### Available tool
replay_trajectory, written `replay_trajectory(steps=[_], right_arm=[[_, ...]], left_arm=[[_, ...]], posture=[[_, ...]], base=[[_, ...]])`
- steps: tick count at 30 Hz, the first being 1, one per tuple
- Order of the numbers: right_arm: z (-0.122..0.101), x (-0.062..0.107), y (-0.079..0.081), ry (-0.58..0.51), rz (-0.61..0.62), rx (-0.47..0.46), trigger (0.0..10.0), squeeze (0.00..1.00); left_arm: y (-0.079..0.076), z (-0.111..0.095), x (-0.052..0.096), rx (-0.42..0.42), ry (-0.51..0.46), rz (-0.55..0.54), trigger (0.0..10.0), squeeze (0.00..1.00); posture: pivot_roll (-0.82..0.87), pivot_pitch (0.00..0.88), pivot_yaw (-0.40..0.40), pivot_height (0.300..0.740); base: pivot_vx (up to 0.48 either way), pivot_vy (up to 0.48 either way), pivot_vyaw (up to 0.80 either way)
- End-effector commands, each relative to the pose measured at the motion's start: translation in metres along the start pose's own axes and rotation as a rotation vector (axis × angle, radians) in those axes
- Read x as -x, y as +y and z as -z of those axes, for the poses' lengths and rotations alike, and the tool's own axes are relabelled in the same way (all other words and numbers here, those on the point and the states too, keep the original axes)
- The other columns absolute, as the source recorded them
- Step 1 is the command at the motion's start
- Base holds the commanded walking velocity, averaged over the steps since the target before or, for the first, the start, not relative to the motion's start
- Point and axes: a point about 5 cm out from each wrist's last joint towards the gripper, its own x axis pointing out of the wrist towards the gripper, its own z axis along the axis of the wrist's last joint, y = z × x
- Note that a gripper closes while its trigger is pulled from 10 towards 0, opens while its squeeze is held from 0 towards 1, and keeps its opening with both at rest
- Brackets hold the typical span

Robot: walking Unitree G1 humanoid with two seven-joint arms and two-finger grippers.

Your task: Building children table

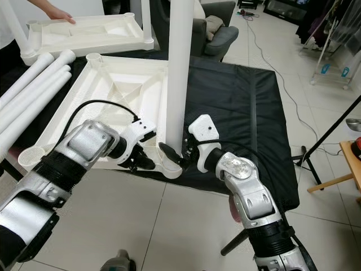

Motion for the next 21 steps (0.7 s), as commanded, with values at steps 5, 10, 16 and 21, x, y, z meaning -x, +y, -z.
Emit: replay_trajectory(steps=[5,10,16,21], right_arm=[[-0.011,0.007,-0.004,-0.050,0.051,-0.019,10.0,0.00],[-0.012,0.007,-0.006,-0.050,0.061,-0.016,10.0,0.00],[-0.003,0.005,-0.008,-0.026,0.113,-0.024,10.0,0.00],[0.015,0.011,-0.006,0.026,0.190,-0.052,10.0,0.00]], left_arm=[[-0.028,-0.073,0.063,-0.794,-0.647,-0.050,10.0,0.00],[-0.026,-0.071,0.060,-0.782,-0.642,-0.057,10.0,0.00],[-0.008,-0.049,0.040,-0.689,-0.559,-0.227,10.0,0.00],[0.008,-0.033,0.038,-0.550,-0.577,-0.415,10.0,0.00]], posture=[[0.20,0.000,0.000,0.740],[0.20,0.000,0.000,0.740],[0.20,0.000,0.000,0.740],[0.19,0.000,0.000,0.740]], base=[[0.000,0.000,0.00],[0.000,0.000,0.00],[0.000,0.000,0.00],[0.000,0.000,0.00]])
